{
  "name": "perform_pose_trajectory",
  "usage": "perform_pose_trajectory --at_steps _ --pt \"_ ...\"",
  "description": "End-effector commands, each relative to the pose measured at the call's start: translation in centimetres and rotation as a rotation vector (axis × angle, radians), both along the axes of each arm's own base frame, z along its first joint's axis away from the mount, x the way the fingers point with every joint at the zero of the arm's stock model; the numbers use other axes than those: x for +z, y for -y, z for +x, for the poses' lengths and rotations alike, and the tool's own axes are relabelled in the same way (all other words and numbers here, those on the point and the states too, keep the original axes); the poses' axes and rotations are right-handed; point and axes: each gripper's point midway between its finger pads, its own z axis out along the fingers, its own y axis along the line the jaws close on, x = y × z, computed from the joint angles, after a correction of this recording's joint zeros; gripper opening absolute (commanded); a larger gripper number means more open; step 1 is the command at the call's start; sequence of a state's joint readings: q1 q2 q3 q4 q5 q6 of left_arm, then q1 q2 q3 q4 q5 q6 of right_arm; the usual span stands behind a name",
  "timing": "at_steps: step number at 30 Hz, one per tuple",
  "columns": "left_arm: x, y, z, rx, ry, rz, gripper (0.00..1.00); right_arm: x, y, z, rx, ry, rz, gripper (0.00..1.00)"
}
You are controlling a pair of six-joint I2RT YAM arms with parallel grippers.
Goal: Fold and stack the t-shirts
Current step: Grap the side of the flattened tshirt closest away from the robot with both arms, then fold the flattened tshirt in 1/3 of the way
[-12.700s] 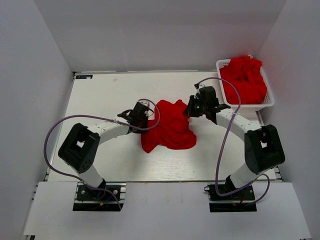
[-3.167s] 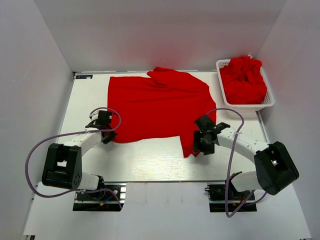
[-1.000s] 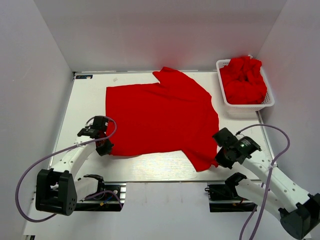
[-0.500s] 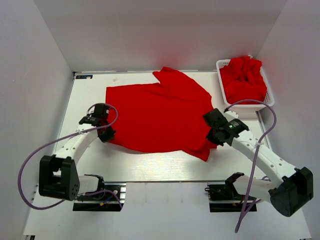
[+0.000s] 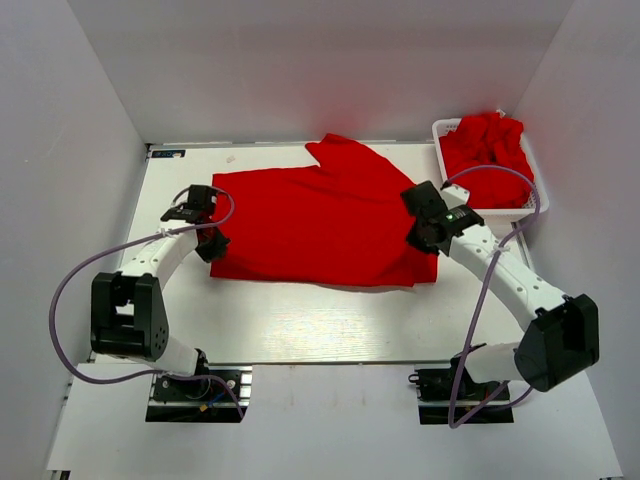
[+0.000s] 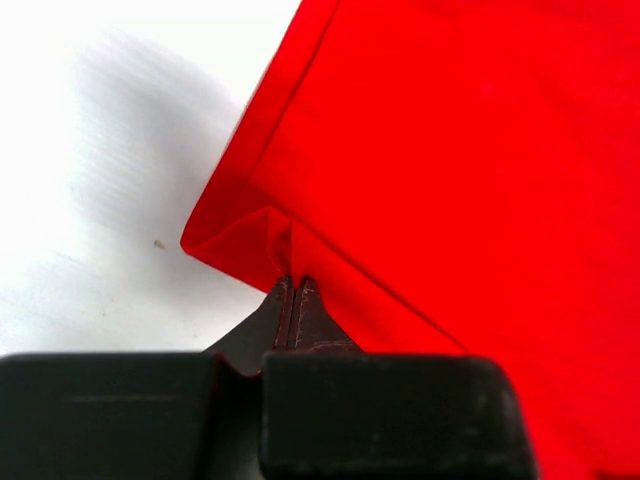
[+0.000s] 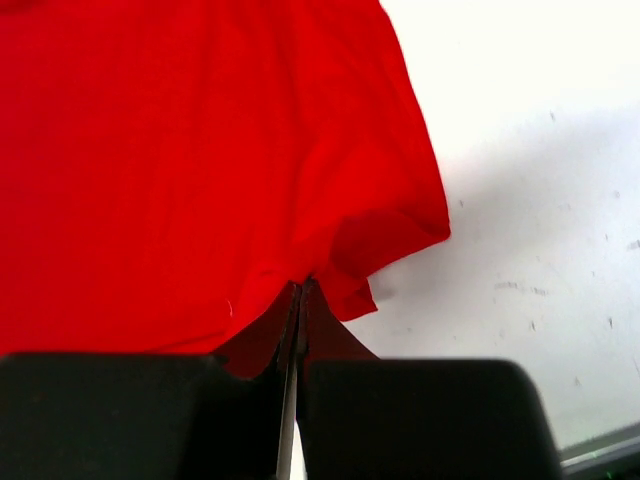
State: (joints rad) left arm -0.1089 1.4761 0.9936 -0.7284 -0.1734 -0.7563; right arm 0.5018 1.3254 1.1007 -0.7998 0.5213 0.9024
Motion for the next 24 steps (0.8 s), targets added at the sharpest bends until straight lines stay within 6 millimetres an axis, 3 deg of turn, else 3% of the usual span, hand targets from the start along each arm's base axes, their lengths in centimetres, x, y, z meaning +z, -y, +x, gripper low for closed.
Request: perform_pose_trajectory --at_steps 1,16,24 --pt "2.0 -0.6 2.3 0.018 0.081 0.010 0.00 2.2 -0.2 2.9 0.005 0.085 -0.002 0.00" --pt "0.7 -3.0 4.0 0.062 0.049 0.038 0.00 3.4 1.8 8.5 -0.020 0.139 -0.043 0.00" --pt "0.4 -3.2 5.3 0.059 0.060 0.016 0.00 3.8 2.8 10.8 -0.018 0.151 -0.069 0.00"
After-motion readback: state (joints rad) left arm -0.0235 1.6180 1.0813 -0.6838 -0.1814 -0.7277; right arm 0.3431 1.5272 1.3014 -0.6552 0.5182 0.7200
